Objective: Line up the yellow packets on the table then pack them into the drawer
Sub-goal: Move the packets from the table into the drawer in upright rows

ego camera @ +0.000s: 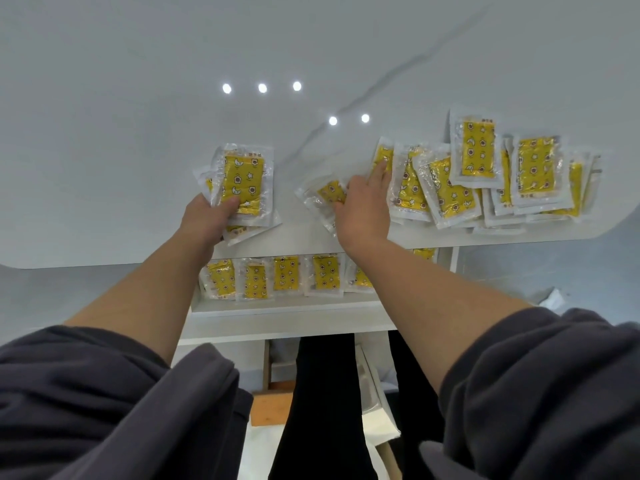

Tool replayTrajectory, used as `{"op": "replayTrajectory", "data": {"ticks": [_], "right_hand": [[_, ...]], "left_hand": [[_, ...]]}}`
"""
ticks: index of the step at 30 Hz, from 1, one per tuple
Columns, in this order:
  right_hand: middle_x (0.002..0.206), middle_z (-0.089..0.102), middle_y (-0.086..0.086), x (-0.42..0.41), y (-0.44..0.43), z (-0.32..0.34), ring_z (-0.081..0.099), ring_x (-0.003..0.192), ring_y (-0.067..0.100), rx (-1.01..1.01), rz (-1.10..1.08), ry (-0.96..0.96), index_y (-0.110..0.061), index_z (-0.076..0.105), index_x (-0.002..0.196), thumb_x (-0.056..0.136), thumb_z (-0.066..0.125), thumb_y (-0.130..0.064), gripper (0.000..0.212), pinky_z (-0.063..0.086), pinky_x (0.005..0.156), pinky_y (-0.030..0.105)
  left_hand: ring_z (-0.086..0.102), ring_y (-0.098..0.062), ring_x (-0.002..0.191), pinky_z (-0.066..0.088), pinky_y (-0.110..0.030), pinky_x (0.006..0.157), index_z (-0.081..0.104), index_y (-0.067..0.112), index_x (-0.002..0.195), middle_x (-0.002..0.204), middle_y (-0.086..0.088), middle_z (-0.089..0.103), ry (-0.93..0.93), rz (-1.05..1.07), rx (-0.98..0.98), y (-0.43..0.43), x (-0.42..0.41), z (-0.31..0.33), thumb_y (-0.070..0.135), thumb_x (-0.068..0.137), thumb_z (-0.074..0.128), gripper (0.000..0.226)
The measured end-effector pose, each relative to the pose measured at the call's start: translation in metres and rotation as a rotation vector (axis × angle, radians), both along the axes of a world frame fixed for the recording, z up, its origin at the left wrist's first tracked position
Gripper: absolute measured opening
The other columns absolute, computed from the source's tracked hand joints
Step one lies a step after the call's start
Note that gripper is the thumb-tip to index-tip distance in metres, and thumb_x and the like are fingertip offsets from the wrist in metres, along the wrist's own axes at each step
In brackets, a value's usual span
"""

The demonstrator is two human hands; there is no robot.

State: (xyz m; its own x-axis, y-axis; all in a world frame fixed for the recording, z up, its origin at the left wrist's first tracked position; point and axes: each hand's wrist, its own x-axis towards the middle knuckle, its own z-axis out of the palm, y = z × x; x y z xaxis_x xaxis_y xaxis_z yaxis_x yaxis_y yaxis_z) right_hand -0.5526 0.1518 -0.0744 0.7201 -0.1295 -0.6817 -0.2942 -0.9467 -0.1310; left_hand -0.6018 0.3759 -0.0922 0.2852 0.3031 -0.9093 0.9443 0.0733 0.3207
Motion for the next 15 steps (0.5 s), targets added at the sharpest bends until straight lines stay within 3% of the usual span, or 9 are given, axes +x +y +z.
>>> {"op": "replayTrajectory", "data": {"ticks": [3,5,7,11,15], "right_hand": [[0.160,0.011,0.015,0.002,0.007,0.002,0.006,0.148,0.029,0.092,-0.038,-0.024,-0.012,0.051,0.108,0.096,0.058,-0.025,0.019,0.032,0.111,0.037],[0.149,0.034,0.014,0.003,0.012,0.008,0.030,0.137,0.024,0.198,-0.079,-0.087,-0.015,0.046,0.087,0.094,0.061,-0.023,0.017,0.038,0.106,0.039],[0.138,0.044,0.009,0.004,0.010,0.012,0.042,0.123,0.021,0.211,-0.112,-0.171,-0.016,0.042,0.077,0.091,0.064,-0.024,0.027,0.042,0.098,0.034],[0.153,0.029,0.008,0.007,-0.005,0.002,0.026,0.142,0.025,0.084,-0.170,-0.139,-0.012,0.058,0.100,0.092,0.062,-0.030,0.020,0.035,0.109,0.039],[0.157,0.019,0.009,0.004,-0.002,-0.004,0.023,0.143,0.027,0.038,-0.038,-0.084,-0.009,0.056,0.118,0.093,0.062,-0.024,0.031,0.037,0.109,0.037]], "left_hand": [[0.065,-0.028,0.103,0.050,-0.051,0.096,0.059,0.023,0.116,0.114,-0.004,0.068,-0.008,-0.011,-0.004,0.003,-0.002,-0.001,0.030,0.089,0.067,0.029],[0.066,-0.028,0.103,0.050,-0.051,0.096,0.059,0.023,0.118,0.114,-0.004,0.068,-0.016,0.002,-0.004,0.005,-0.003,-0.001,0.029,0.089,0.067,0.030],[0.066,-0.027,0.103,0.050,-0.051,0.096,0.059,0.024,0.119,0.115,-0.004,0.068,-0.024,0.024,-0.003,0.006,-0.004,-0.001,0.028,0.090,0.067,0.030],[0.065,-0.027,0.104,0.050,-0.050,0.097,0.058,0.024,0.115,0.114,-0.004,0.067,-0.034,0.057,-0.001,0.004,-0.005,0.002,0.025,0.091,0.065,0.025],[0.065,-0.026,0.104,0.050,-0.048,0.097,0.057,0.023,0.115,0.114,-0.005,0.067,-0.043,0.081,-0.010,0.000,-0.005,0.004,0.023,0.093,0.063,0.023]]}}
